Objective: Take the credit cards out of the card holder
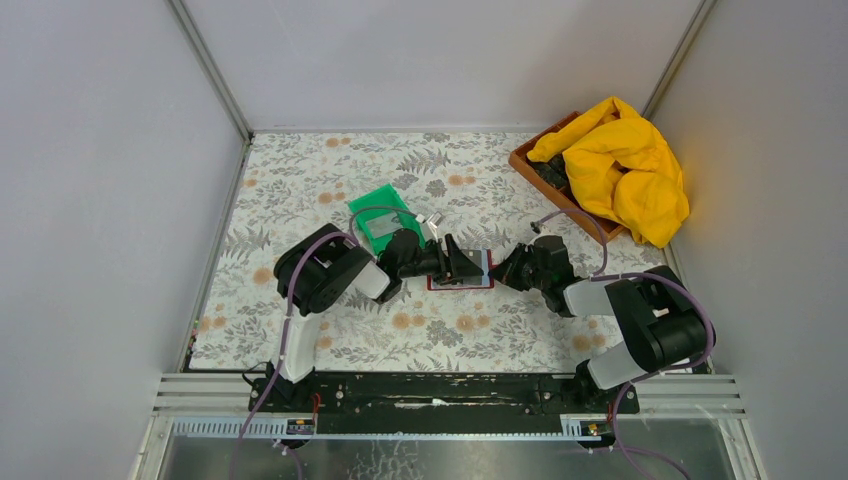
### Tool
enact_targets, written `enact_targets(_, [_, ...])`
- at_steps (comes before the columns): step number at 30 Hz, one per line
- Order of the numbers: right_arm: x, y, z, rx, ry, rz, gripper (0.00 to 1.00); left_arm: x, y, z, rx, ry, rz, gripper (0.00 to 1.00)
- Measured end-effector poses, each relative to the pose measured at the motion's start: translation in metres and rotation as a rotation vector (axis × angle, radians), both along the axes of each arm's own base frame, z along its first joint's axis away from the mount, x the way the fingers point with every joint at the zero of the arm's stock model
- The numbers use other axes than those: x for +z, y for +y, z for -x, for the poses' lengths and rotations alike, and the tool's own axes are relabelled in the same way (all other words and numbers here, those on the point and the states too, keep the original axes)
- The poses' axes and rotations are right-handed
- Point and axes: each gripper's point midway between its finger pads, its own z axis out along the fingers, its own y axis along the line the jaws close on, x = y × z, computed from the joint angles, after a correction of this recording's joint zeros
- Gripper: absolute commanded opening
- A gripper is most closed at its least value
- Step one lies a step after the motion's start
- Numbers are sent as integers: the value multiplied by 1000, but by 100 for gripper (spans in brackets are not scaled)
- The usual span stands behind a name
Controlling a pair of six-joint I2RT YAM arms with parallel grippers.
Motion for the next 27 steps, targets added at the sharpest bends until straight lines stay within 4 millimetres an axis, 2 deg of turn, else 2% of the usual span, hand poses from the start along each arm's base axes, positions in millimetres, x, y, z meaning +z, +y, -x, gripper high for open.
enact_targets(10, [-1, 2, -2, 6, 9, -5, 0, -1, 9, 0, 13, -3, 11, 63])
enact_targets(18, [0, 4, -4, 13, 7, -14, 0, -4, 17, -3, 32, 4, 8, 55])
enact_targets(27, [-1, 5, -4, 17, 9, -20, 0, -10, 27, 0, 45, 20, -11, 54])
